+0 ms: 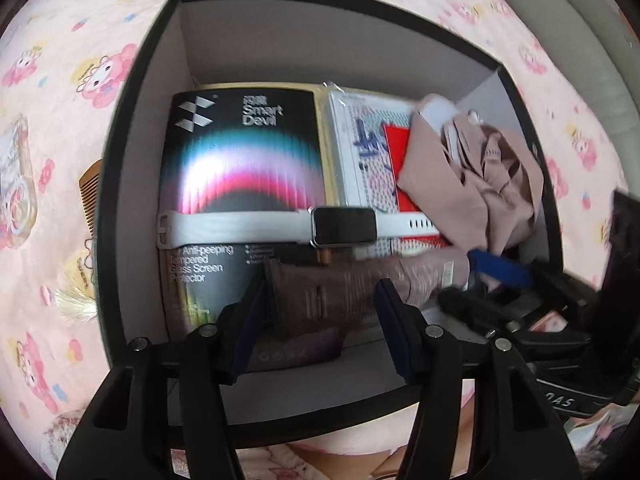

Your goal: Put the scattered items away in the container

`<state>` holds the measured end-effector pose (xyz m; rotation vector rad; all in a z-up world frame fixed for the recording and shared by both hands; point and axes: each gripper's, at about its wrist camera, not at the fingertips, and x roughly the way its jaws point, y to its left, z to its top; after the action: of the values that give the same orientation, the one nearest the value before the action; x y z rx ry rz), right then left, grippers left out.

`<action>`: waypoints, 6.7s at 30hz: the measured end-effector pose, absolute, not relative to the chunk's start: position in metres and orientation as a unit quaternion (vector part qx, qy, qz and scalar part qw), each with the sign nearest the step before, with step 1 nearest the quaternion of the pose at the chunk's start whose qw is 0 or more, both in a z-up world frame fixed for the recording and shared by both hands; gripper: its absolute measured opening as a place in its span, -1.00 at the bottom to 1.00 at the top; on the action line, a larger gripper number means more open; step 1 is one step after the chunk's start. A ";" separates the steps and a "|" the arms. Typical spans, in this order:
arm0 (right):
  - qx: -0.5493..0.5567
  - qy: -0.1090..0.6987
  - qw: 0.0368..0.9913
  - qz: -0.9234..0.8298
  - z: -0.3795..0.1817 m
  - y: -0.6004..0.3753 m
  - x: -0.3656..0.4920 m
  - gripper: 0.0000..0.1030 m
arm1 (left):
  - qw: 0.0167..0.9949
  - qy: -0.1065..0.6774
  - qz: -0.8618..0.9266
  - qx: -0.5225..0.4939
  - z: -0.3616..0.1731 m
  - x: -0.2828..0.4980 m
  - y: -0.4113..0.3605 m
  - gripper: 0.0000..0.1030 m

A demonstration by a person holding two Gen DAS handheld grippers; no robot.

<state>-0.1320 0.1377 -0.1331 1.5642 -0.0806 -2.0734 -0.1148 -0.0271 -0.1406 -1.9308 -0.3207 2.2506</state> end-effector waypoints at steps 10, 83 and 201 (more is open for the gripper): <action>0.500 0.007 0.238 -0.833 -0.112 0.132 -0.131 0.08 | 0.060 -0.136 0.804 -0.576 -0.115 -0.117 -0.036 0.08; 0.428 -0.081 0.195 -0.879 -0.024 0.161 -0.033 0.10 | 0.140 -0.067 0.880 -0.448 -0.010 -0.029 -0.010 0.11; 0.663 0.053 0.376 -0.645 -0.194 -0.193 -0.114 -0.19 | -0.098 -0.243 0.816 -0.515 -0.195 -0.096 -0.389 -0.21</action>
<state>-0.1136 -0.1930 -0.1944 1.6957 0.1347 -1.6496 -0.0957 -0.3893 -0.1948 -1.7274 -0.8153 2.7374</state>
